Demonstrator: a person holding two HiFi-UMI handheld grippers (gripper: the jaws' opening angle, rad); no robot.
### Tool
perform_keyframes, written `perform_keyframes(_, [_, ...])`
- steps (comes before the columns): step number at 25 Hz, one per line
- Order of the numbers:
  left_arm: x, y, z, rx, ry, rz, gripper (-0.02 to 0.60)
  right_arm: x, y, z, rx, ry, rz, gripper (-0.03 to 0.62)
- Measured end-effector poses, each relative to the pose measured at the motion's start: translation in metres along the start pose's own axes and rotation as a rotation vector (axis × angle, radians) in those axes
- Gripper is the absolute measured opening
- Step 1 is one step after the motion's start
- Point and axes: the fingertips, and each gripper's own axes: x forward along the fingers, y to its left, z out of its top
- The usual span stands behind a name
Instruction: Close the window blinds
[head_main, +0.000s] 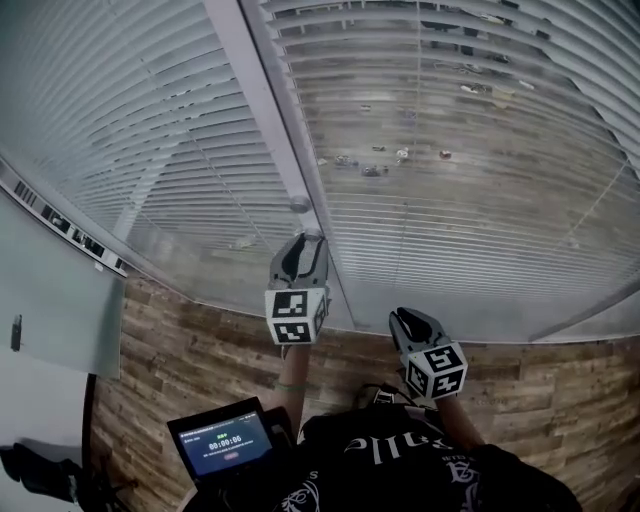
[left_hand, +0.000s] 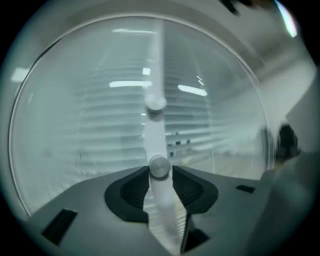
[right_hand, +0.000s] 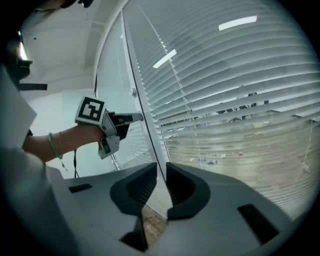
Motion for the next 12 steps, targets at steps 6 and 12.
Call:
perform_keyframes(6, [-0.004, -0.005, -0.006, 0.96, 0.173, 0.056, 0.158, -0.002, -0.002, -0.005, 0.0, 0.016, -0.004, 0.067])
perform_keyframes(12, [0.0, -0.008, 0.008, 0.986, 0.128, 0.055, 0.15, -0.001, -0.002, -0.012, 0.004, 0.035, -0.007, 0.067])
